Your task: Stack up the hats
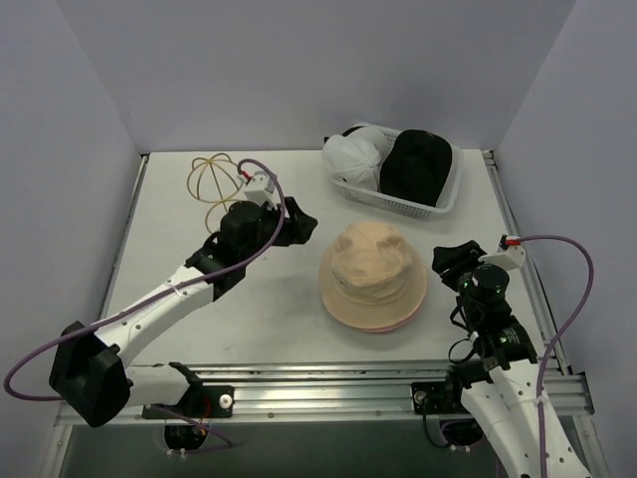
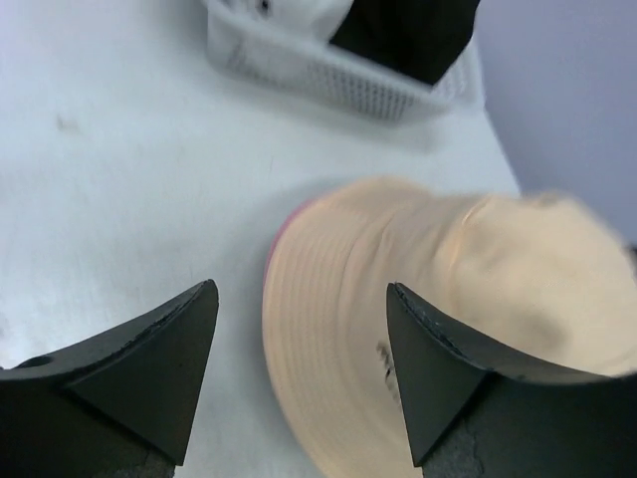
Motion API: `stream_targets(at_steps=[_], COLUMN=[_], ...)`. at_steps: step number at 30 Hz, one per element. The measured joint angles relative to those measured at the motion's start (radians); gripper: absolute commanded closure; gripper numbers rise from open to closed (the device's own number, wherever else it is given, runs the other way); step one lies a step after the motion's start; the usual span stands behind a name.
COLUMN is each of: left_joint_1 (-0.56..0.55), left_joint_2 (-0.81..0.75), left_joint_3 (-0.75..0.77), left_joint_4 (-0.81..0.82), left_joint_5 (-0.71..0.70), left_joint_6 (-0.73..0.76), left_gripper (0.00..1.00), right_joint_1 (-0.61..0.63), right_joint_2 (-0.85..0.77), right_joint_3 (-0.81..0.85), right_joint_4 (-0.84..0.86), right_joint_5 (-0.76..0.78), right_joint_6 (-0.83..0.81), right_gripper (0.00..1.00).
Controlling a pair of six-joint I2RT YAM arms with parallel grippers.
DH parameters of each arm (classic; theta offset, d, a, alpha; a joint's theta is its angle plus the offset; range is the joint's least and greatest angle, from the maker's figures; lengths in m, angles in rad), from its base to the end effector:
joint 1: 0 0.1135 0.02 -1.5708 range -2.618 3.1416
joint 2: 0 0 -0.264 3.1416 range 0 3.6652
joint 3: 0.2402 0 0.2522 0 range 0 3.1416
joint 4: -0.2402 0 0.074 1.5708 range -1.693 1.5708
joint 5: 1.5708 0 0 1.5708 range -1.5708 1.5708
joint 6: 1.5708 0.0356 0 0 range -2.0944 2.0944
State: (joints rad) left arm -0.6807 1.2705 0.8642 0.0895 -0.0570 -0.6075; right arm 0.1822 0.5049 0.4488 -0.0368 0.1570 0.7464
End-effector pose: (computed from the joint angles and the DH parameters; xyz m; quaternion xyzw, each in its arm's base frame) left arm 0.2303 -0.1839 0.2899 0.0129 0.8095 -0.3337 0.4828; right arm 0.1442 0.0209 0.2772 0.2559 0.6931 0.2488 0.6263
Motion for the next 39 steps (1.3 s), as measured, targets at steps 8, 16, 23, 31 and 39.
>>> stream_targets(at_steps=[8, 16, 23, 31, 39], left_joint_1=[0.07, 0.12, 0.124, 0.134, 0.152], left_joint_2=[0.222, 0.576, 0.816, 1.065, 1.279], left_joint_3=[0.519, 0.913, 1.178, 1.452, 1.635], left_joint_4=[-0.175, -0.332, -0.418, -0.435, -0.435], left_joint_5=[-0.024, 0.027, 0.066, 0.127, 0.172], left_joint_6=[0.167, 0.309, 0.376, 0.387, 0.376], left_gripper=[0.24, 0.24, 0.24, 0.24, 0.44], right_joint_1=[0.0, 0.001, 0.001, 0.001, 0.001], right_joint_2=[-0.009, -0.068, -0.121, -0.172, -0.168], right_joint_3=[0.133, 0.151, 0.216, 0.216, 0.225], right_joint_4=[-0.034, -0.072, -0.147, -0.209, -0.219], right_joint_5=[-0.161, -0.347, -0.41, -0.454, -0.454], right_joint_6=[-0.074, -0.158, -0.239, -0.259, -0.277], right_gripper=[0.53, 0.52, 0.52, 0.52, 0.52])
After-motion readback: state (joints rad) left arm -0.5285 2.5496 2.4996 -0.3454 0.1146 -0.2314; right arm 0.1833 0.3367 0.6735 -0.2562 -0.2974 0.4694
